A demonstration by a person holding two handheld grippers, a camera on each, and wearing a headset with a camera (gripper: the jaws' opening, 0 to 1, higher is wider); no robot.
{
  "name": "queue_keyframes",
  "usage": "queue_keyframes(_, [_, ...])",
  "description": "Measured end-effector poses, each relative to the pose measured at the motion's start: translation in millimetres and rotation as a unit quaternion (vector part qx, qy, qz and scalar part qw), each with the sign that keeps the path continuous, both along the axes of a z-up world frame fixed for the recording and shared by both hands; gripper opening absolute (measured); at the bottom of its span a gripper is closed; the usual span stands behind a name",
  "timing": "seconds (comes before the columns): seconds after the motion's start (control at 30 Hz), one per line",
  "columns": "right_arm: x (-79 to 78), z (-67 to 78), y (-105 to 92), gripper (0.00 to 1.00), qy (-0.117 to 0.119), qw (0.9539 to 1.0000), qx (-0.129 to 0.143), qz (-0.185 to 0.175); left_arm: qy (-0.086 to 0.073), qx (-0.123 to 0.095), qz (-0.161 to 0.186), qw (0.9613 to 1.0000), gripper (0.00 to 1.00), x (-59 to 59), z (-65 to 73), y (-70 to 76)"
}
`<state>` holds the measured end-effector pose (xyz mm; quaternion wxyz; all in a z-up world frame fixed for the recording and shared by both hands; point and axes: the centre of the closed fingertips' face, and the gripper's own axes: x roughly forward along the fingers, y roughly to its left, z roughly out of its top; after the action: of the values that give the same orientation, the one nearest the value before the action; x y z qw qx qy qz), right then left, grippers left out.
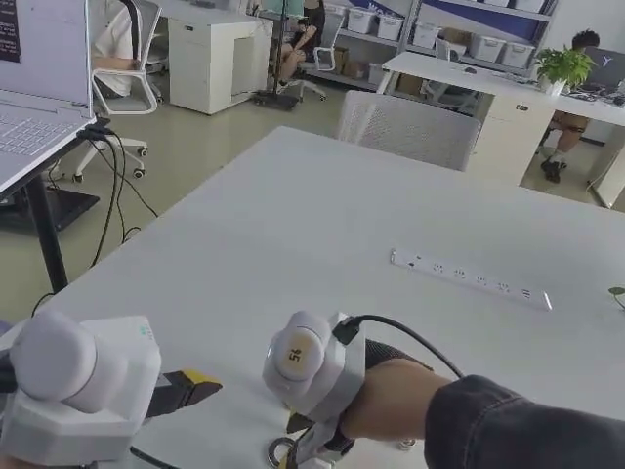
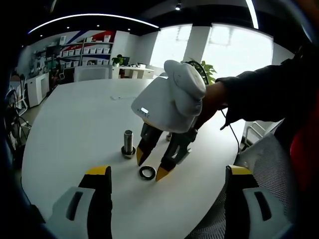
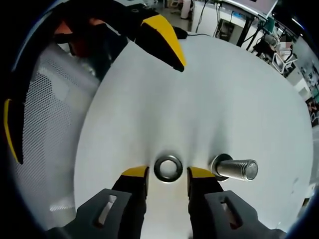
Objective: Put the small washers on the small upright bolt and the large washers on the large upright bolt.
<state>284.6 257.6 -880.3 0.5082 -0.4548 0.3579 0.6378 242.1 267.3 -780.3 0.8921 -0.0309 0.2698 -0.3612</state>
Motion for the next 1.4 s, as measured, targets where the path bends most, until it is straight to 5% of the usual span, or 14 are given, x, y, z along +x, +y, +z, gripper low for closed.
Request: queue_keyframes(1.4, [4.2, 7.2, -7.4, 0.23, -0.005, 0.9999, -0.002, -0.009, 0.002, -0.001, -0.006, 1.0, 0.93, 0.1, 0.5, -3.3])
